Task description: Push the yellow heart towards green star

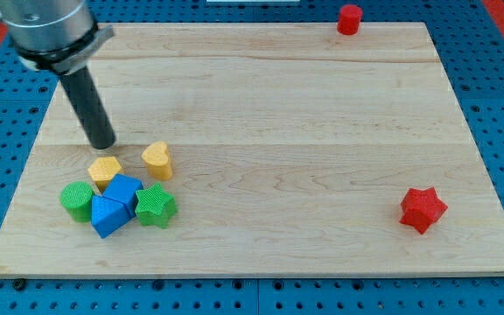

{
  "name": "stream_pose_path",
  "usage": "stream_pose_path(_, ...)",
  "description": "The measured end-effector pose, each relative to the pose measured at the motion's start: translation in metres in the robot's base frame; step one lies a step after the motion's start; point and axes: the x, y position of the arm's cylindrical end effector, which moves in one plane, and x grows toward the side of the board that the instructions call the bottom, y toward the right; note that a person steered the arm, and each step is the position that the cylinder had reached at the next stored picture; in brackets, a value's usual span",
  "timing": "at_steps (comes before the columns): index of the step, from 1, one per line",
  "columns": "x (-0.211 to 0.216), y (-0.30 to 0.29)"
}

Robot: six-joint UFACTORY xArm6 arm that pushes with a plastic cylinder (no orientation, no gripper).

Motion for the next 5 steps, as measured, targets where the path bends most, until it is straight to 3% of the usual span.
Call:
stream_pose_path(2, -0.003, -0.011)
stream_pose_path(3, -0.027, -0.011)
stream_pose_path(5, -0.024, 0.082)
